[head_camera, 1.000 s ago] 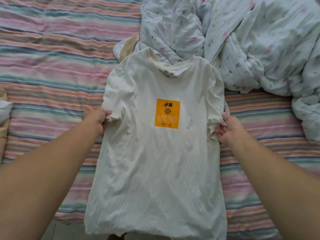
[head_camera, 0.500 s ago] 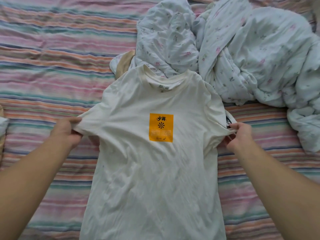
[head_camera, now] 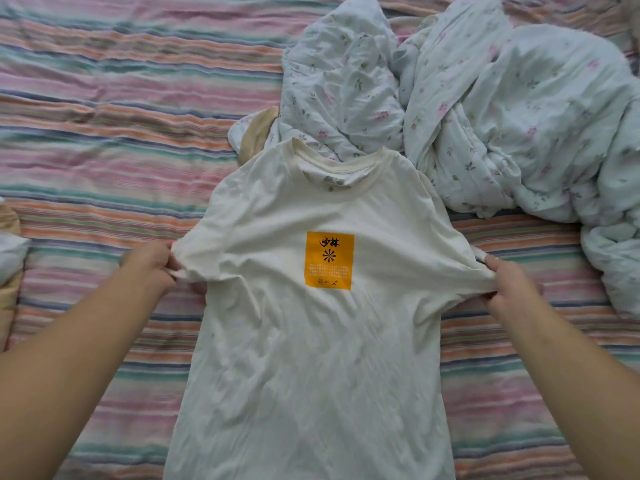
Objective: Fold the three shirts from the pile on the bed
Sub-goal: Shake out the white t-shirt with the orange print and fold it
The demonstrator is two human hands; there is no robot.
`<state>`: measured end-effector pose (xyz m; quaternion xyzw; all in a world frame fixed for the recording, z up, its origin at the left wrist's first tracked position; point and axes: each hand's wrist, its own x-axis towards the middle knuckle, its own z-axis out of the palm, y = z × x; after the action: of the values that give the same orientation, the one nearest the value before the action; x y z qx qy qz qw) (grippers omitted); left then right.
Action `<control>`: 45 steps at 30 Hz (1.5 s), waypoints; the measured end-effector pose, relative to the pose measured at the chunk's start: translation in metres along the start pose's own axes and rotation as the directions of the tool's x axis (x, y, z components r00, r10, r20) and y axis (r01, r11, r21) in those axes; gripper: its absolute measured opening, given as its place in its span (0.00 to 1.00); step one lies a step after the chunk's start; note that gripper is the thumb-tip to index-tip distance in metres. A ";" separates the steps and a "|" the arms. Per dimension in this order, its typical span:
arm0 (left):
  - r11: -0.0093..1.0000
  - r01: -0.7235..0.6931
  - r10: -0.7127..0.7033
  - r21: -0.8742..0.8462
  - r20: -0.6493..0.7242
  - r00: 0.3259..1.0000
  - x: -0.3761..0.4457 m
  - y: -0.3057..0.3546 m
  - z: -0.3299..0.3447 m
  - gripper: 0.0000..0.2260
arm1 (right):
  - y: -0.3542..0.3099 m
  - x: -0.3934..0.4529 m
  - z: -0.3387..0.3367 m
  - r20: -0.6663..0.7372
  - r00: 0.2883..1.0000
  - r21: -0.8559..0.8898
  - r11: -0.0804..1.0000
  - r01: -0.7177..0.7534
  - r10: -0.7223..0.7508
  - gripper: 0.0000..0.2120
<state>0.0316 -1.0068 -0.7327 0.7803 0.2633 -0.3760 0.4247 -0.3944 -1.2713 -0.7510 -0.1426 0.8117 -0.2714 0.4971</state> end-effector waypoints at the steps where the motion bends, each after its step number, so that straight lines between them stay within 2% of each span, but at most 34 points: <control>1: 0.993 -0.040 0.040 -0.109 -0.010 0.999 -0.001 0.002 0.005 0.33 | -0.004 -0.028 0.000 -0.027 0.999 0.000 0.999 0.042 -0.042 0.23; 2: 0.976 -0.123 0.121 -0.180 -0.027 0.992 -0.011 0.003 0.012 0.29 | -0.004 -0.041 0.001 -0.042 0.996 -0.015 0.997 0.077 -0.078 0.18; 4: 0.910 -0.389 0.387 -0.145 -0.047 0.921 -0.047 -0.005 0.033 0.21 | 0.001 -0.053 0.000 -0.037 0.991 -0.011 0.991 0.131 -0.131 0.12; 6: 0.768 -0.640 0.639 -0.022 0.085 0.764 -0.081 -0.023 0.053 0.17 | 0.005 -0.054 0.002 0.002 0.987 -0.035 0.986 0.160 -0.161 0.12; 8: 0.649 -0.758 0.726 0.066 0.242 0.643 -0.094 -0.042 0.065 0.18 | 0.009 -0.056 0.006 0.024 0.990 -0.049 0.989 0.140 -0.139 0.14; 10: 0.541 -0.817 0.751 0.200 0.320 0.577 -0.094 -0.056 0.074 0.22 | 0.010 -0.059 0.007 0.025 0.991 -0.072 0.988 0.136 -0.135 0.18; 12: 0.448 -0.839 0.732 0.309 0.412 0.542 -0.099 -0.066 0.082 0.22 | 0.011 -0.062 0.010 0.002 0.983 -0.074 0.981 0.181 -0.182 0.23; 14: 0.362 -0.847 0.598 0.388 0.600 0.531 -0.103 -0.078 0.090 0.24 | 0.012 -0.071 0.017 0.008 0.955 -0.089 0.951 0.297 -0.297 0.26; 16: 0.262 -0.873 0.354 0.411 0.801 0.483 -0.101 -0.091 0.096 0.28 | 0.020 -0.085 0.027 0.052 0.879 -0.140 0.868 0.476 -0.474 0.27; 18: 0.163 -0.898 0.202 0.409 0.877 0.436 -0.100 -0.102 0.099 0.31 | 0.033 -0.099 0.038 0.137 0.758 -0.215 0.727 0.652 -0.638 0.25; 19: 0.114 -0.901 0.191 0.419 0.881 0.433 -0.100 -0.106 0.099 0.31 | 0.040 -0.105 0.043 0.199 0.678 -0.270 0.625 0.732 -0.708 0.25; 20: 0.073 -0.904 0.220 0.422 0.877 0.427 -0.101 -0.108 0.097 0.30 | 0.049 -0.112 0.047 0.291 0.569 -0.346 0.470 0.812 -0.769 0.26; 21: 0.045 -0.910 0.280 0.412 0.869 0.407 -0.102 -0.110 0.094 0.29 | 0.057 -0.119 0.050 0.422 0.440 -0.406 0.269 0.873 -0.793 0.26; 23: 0.060 -0.913 0.407 0.403 0.826 0.391 -0.102 -0.113 0.082 0.26 | 0.076 -0.128 0.055 0.726 0.199 -0.374 -0.135 0.918 -0.659 0.30; 24: 0.090 -0.906 0.467 0.413 0.787 0.404 -0.099 -0.113 0.075 0.25 | 0.085 -0.131 0.058 0.845 0.116 -0.306 -0.294 0.905 -0.522 0.31; 25: 0.116 -0.895 0.519 0.430 0.742 0.424 -0.094 -0.113 0.068 0.25 | 0.094 -0.131 0.059 0.919 0.084 -0.240 -0.381 0.893 -0.385 0.30; 26: 0.134 -0.880 0.549 0.456 0.705 0.449 -0.087 -0.113 0.061 0.24 | 0.100 -0.132 0.059 0.951 0.096 -0.208 -0.382 0.900 -0.293 0.28; 27: 0.127 -0.867 0.568 0.482 0.682 0.462 -0.081 -0.114 0.056 0.25 | 0.105 -0.133 0.058 0.955 0.147 -0.226 -0.309 0.924 -0.258 0.26; 28: 0.101 -0.855 0.573 0.509 0.673 0.468 -0.074 -0.116 0.050 0.26 | 0.108 -0.135 0.055 0.931 0.226 -0.281 -0.168 0.945 -0.285 0.24; 30: 0.063 -0.834 0.578 0.548 0.661 0.478 -0.063 -0.122 0.038 0.27 | 0.113 -0.136 0.043 0.789 0.469 -0.437 0.175 0.882 -0.398 0.21; 31: 0.102 -0.817 0.570 0.568 0.640 0.516 -0.060 -0.127 0.030 0.27 | 0.117 -0.132 0.034 0.681 0.597 -0.502 0.322 0.802 -0.425 0.21; 32: 0.180 -0.781 0.549 0.599 0.598 0.585 -0.058 -0.132 0.021 0.26 | 0.121 -0.126 0.022 0.572 0.702 -0.564 0.419 0.712 -0.423 0.21; 34: 0.357 -0.653 0.492 0.668 0.460 0.739 -0.056 -0.147 0.000 0.27 | 0.131 -0.113 -0.009 0.390 0.838 -0.672 0.504 0.542 -0.381 0.24; 36: 0.448 -0.539 0.446 0.713 0.345 0.826 -0.057 -0.162 -0.021 0.30 | 0.142 -0.102 -0.044 0.257 0.913 -0.747 0.533 0.396 -0.317 0.31; 38: 0.491 -0.461 0.379 0.739 0.295 0.877 -0.061 -0.176 -0.039 0.30 | 0.154 -0.095 -0.077 0.192 0.952 -0.780 0.551 0.296 -0.238 0.35; 40: 0.584 -0.362 0.265 0.727 0.251 0.931 -0.067 -0.188 -0.055 0.27 | 0.168 -0.089 -0.107 0.192 0.974 -0.778 0.586 0.226 -0.120 0.29; 42: 0.640 -0.278 0.171 0.716 0.220 0.960 -0.070 -0.201 -0.074 0.28 | 0.181 -0.083 -0.136 0.210 0.978 -0.782 0.599 0.172 -0.008 0.23; 45: 0.601 -0.222 0.065 0.768 0.230 0.971 -0.069 -0.226 -0.099 0.31 | 0.195 -0.088 -0.163 0.207 0.970 -0.776 0.625 0.085 0.125 0.15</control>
<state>-0.1374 -0.8143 -0.7469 0.8688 -0.0317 -0.4860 0.0893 -0.4907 -1.0202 -0.7421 -0.3665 0.7836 0.1320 0.4839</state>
